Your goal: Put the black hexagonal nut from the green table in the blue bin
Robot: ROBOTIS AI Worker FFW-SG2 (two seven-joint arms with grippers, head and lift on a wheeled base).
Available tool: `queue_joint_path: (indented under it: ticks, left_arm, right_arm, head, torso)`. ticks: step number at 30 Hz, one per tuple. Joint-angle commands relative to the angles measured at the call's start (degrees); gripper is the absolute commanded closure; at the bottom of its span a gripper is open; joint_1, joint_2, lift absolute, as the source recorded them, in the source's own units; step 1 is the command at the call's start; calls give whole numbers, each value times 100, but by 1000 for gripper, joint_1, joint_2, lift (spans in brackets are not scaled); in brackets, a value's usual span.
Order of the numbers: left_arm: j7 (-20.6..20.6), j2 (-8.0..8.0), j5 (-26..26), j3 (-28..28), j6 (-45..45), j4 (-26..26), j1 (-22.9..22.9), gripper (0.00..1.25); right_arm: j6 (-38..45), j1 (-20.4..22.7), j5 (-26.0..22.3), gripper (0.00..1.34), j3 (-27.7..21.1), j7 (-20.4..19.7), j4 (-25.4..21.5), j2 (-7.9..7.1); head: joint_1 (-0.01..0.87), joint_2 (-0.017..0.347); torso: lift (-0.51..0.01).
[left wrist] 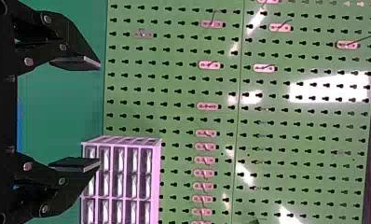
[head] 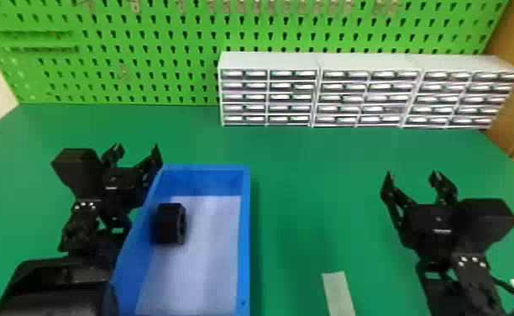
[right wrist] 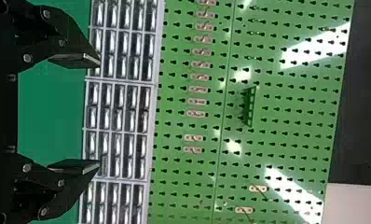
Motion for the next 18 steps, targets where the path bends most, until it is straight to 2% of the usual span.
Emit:
queue_joint_path:
  ticks: [1,18]
  left_arm:
    - [0,-15,0,1,0,0,-3,512]
    - [0,-15,0,27,0,0,-3,512]
  right_arm:
    - [0,10,-2,499,0,-2,0,0]
    - [0,10,-37,499,0,-2,9,0]
  head:
    - [686,51]
    - [686,51]
  torso:
    - [-97]
    - [-97]
